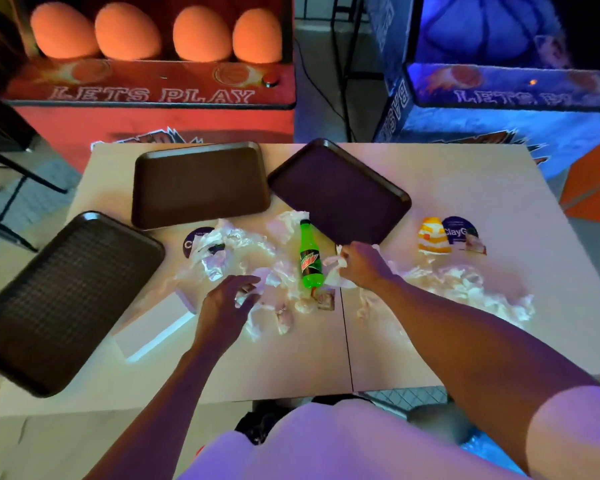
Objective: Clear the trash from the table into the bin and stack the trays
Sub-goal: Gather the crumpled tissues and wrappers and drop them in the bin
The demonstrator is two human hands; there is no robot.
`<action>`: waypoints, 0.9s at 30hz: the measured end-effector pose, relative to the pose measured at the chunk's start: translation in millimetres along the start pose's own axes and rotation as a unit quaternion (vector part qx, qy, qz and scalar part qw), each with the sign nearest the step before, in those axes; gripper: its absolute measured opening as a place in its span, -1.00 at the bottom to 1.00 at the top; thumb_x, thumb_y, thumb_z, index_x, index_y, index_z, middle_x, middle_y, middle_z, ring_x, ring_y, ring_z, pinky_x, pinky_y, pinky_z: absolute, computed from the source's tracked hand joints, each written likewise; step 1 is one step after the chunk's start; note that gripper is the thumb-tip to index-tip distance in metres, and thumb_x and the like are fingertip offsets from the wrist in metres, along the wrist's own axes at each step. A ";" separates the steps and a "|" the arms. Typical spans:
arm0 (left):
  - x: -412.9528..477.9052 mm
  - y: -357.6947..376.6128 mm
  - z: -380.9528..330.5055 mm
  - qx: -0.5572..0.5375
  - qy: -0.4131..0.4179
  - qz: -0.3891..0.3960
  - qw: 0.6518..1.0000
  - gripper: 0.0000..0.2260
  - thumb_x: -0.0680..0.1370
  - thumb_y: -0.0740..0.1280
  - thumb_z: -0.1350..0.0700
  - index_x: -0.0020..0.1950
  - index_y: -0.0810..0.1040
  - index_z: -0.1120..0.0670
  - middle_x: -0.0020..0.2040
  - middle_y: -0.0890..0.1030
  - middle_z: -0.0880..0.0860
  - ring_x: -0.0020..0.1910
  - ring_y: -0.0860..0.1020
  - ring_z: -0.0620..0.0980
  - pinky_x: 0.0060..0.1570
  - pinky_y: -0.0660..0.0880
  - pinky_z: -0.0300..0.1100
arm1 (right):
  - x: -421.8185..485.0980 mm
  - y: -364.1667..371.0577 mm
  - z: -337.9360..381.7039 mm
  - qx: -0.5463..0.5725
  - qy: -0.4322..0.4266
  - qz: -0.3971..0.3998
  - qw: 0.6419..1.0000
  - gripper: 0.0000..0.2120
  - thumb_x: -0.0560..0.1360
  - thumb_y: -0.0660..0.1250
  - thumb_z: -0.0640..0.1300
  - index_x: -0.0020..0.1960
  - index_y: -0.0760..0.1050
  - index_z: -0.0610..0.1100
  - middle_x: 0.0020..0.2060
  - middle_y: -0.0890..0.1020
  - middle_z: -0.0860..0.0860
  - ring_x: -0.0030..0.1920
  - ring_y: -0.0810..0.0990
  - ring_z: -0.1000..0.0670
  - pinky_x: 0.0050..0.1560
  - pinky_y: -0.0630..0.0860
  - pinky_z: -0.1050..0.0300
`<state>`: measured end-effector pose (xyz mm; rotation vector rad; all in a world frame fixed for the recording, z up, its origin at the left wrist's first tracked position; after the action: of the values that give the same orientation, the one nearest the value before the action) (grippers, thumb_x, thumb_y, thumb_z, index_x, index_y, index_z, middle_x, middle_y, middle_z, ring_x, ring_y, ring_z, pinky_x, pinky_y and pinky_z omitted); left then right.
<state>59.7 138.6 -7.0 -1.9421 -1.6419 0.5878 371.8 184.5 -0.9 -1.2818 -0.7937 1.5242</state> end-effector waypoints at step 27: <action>-10.8 133.5 -121.0 -0.006 0.222 0.203 0.954 -0.71 0.50 0.54 0.17 0.16 0.65 -0.10 0.02 0.64 -0.18 -0.03 0.63 -0.24 -0.07 0.62 -0.19 | -246.3 35.6 -104.9 0.236 0.273 -0.195 0.912 -0.79 0.50 0.45 -0.10 0.07 0.58 -0.19 0.02 0.71 -0.09 0.04 0.66 -0.14 0.08 0.58 0.00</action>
<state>235.4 97.5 0.3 -2.2357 -0.9798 0.2546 461.8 -68.7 26.7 -1.0252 -0.2627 0.8888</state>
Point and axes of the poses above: each hand's wrist, its own x-axis towards the middle knuckle, its own y-axis out of the palm, z = x × y, the point moved 6 cm from there along x, towards the middle knuckle
